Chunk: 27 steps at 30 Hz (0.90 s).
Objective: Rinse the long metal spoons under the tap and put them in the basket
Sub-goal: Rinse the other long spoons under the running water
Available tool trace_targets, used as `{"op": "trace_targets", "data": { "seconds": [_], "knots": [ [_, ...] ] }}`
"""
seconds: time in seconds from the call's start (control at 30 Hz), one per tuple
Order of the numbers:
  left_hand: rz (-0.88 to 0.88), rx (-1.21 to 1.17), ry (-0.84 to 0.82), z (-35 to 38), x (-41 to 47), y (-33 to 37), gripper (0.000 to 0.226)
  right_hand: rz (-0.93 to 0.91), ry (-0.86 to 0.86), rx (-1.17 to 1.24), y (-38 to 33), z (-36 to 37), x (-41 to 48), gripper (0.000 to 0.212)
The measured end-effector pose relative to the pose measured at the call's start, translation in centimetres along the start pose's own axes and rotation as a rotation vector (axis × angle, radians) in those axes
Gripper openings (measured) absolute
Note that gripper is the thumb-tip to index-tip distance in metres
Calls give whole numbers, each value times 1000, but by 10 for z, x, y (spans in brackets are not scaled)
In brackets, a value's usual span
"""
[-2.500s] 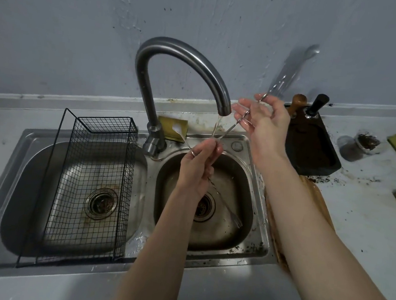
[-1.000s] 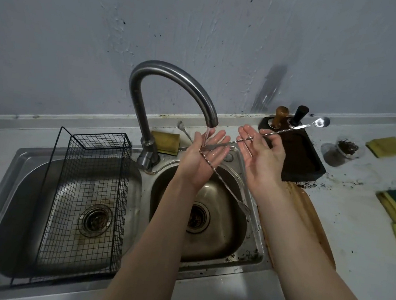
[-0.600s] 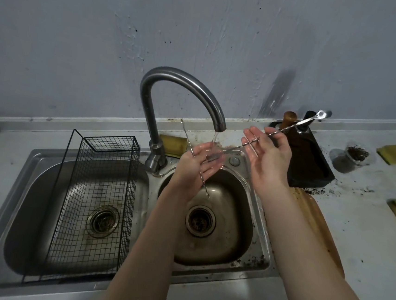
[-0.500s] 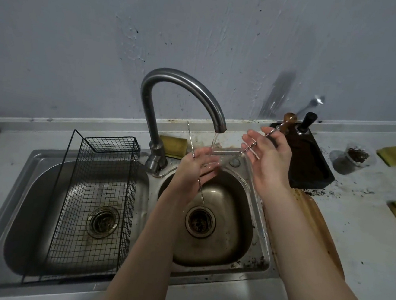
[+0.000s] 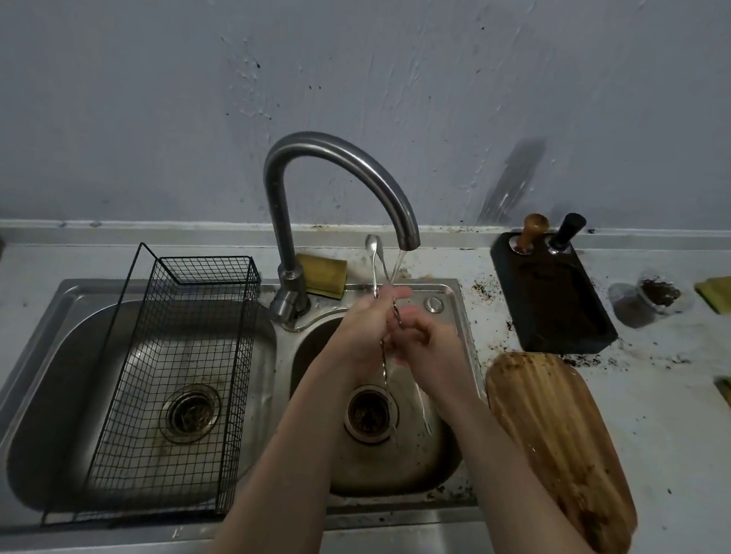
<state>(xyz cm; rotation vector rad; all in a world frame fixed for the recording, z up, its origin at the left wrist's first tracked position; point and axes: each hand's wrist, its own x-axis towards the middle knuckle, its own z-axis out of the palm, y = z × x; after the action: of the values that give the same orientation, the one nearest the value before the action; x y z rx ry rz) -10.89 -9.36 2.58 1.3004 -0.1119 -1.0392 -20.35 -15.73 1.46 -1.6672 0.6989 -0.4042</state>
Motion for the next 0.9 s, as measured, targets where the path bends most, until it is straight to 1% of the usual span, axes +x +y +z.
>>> {"op": "trace_targets", "data": {
  "seconds": [0.13,0.3,0.37,0.47,0.53,0.63,0.73,0.9],
  "knots": [
    [21,28,42,10,4,0,44,6,72,20,4,7,-4,20],
    [58,-5,74,9,6,-8,41,7,85,120,10,10,-13,12],
    [71,5,63,15,2,-9,39,8,87,184,9,5,-17,14],
    [107,13,53,18,1,-9,35,84,95,347,9,6,-19,14],
    [135,4,41,18,1,-11,32,100,100,400,11,7,-19,12],
    [170,-48,49,17,-1,-13,29,71,77,428,14,6,-19,10],
    [210,-114,86,16,-2,-12,30,94,60,452,19,4,-20,12],
    [265,-101,94,15,-2,-13,27,97,48,454,26,6,-20,12]
  ]
}}
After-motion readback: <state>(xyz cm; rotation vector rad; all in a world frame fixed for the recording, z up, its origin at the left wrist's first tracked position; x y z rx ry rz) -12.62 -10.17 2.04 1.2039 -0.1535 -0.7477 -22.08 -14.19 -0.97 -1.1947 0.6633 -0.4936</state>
